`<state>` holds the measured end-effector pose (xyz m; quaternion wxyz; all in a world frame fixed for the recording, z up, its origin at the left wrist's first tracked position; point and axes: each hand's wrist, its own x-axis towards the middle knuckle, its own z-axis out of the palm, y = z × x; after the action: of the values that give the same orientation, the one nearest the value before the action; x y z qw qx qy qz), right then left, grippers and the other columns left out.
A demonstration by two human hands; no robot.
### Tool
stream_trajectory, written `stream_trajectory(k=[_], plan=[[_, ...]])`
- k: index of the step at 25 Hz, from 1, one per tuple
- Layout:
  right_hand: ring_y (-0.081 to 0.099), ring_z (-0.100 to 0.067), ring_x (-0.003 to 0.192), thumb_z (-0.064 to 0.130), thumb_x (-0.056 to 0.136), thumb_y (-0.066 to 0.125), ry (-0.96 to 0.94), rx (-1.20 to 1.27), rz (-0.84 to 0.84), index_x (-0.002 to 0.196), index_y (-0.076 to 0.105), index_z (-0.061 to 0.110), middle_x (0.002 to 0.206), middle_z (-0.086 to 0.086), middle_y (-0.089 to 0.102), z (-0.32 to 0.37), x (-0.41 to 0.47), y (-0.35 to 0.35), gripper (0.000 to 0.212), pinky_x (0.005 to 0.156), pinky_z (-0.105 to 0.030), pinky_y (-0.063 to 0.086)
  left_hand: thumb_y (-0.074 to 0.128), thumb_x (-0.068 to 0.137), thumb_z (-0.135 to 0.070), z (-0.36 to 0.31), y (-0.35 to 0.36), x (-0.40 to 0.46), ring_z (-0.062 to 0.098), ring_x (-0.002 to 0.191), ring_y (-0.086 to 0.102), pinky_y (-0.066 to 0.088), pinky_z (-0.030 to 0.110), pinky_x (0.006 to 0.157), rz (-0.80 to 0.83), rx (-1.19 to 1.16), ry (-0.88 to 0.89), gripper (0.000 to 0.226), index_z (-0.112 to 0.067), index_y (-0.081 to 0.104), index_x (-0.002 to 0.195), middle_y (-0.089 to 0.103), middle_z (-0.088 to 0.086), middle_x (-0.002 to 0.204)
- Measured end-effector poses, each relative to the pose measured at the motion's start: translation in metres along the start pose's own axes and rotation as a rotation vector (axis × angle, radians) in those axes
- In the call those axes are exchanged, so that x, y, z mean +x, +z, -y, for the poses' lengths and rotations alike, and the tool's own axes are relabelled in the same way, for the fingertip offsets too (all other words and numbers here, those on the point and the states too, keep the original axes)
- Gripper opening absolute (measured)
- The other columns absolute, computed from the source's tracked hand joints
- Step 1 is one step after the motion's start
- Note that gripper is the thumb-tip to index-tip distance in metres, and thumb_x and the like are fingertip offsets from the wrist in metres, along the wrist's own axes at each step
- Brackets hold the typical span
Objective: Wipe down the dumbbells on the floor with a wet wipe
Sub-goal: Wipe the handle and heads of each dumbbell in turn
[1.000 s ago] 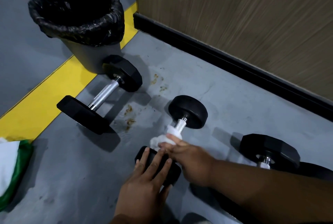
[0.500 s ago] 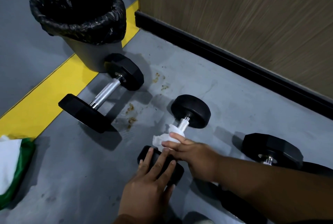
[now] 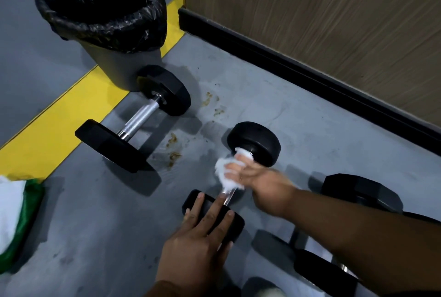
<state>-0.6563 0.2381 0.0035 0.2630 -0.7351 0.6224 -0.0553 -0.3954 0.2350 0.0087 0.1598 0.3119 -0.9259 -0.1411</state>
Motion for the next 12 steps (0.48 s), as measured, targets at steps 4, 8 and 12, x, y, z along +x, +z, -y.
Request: stream_trajectory(k=[4, 8, 12], plan=[[-0.004, -0.002, 0.154, -0.013, 0.069, 0.043, 0.068, 0.026, -0.025, 0.154, 0.037, 0.038, 0.163, 0.028, 0.014, 0.008, -0.006, 0.013, 0.1, 0.105, -0.038, 0.051, 0.06, 0.085, -0.045, -0.001, -0.002, -0.001, 0.032, 0.134, 0.053, 0.063, 0.045, 0.079, 0.013, -0.006, -0.004, 0.044, -0.03, 0.072, 0.124, 0.051, -0.007, 0.151], [0.015, -0.013, 0.156, -0.006, 0.071, 0.046, -0.186, -0.023, -0.002, 0.151, 0.044, 0.033, 0.163, 0.019, 0.029, 0.02, -0.016, 0.019, 0.089, 0.104, -0.025, 0.045, 0.063, 0.083, -0.044, -0.002, -0.001, -0.002, 0.032, 0.135, 0.053, 0.063, 0.044, 0.081, 0.015, -0.014, -0.009, 0.045, -0.03, 0.072, 0.124, 0.051, -0.006, 0.151], [0.004, -0.005, 0.155, -0.011, 0.072, 0.045, 0.082, -0.024, -0.06, 0.152, 0.042, 0.034, 0.163, 0.022, 0.021, -0.003, 0.0, 0.002, 0.092, 0.103, -0.033, 0.052, 0.064, 0.083, -0.043, 0.0, -0.001, -0.001, 0.032, 0.136, 0.051, 0.062, 0.046, 0.083, 0.017, -0.024, -0.006, 0.043, -0.029, 0.072, 0.124, 0.052, -0.006, 0.15]])
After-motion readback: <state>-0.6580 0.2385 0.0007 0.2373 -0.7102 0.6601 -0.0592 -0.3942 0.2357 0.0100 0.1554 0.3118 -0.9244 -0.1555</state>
